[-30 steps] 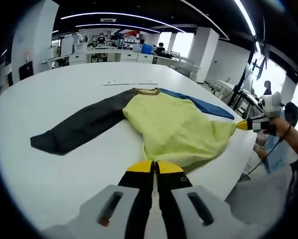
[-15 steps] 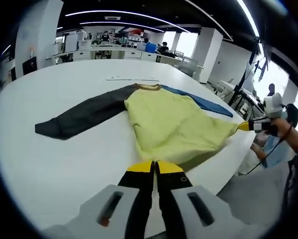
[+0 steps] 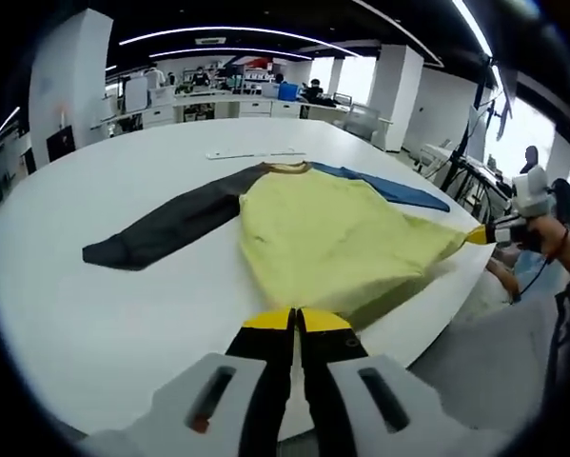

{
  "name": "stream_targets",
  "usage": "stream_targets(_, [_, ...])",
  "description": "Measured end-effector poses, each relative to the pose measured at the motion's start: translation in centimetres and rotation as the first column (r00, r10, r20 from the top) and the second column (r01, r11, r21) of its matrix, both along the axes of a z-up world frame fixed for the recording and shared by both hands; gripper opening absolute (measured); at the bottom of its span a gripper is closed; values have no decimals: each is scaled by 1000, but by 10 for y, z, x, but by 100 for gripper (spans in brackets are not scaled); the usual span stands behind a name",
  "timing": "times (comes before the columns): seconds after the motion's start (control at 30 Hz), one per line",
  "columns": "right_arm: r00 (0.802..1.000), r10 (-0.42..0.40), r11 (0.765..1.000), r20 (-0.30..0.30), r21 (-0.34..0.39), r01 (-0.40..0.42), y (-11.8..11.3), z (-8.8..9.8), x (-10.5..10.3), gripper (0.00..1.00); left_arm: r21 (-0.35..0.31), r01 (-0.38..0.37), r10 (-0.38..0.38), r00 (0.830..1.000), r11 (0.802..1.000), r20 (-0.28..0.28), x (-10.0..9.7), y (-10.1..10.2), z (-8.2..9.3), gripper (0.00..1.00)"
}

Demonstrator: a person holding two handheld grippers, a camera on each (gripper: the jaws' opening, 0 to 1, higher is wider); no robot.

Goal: Fold the garment on the visible template until the final outline fits inside the template.

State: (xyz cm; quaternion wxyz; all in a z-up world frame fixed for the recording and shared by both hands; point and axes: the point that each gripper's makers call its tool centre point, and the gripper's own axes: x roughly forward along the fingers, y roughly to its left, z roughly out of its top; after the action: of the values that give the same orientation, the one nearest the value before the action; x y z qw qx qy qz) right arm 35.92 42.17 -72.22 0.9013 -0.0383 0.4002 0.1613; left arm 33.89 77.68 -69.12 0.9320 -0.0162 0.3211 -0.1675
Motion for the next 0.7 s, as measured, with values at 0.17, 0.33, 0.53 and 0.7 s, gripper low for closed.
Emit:
stream_targets(0.17, [999,-3,1000,-46,-10,3,-1,-20,-6,0,-59,-55,51,996,997,-70,-5,8,-18,0])
stream_targets(0.33, [996,-1,1000,-86,-22,-1,-1,-35,-13,0,-38,-51,47,994,998,-95,-9,8,-29,0])
stream_targets(0.53, [994,0,1000,-106,-29,-3,-3,-42,-13,0,-19,-53,50,990,998,-130,-11,9,-41,0])
stream_targets(0.7, [994,9,999,-109,-47,-14,-3,-41,-14,0,3,-43,43,989,999,-138,-14,8,-43,0])
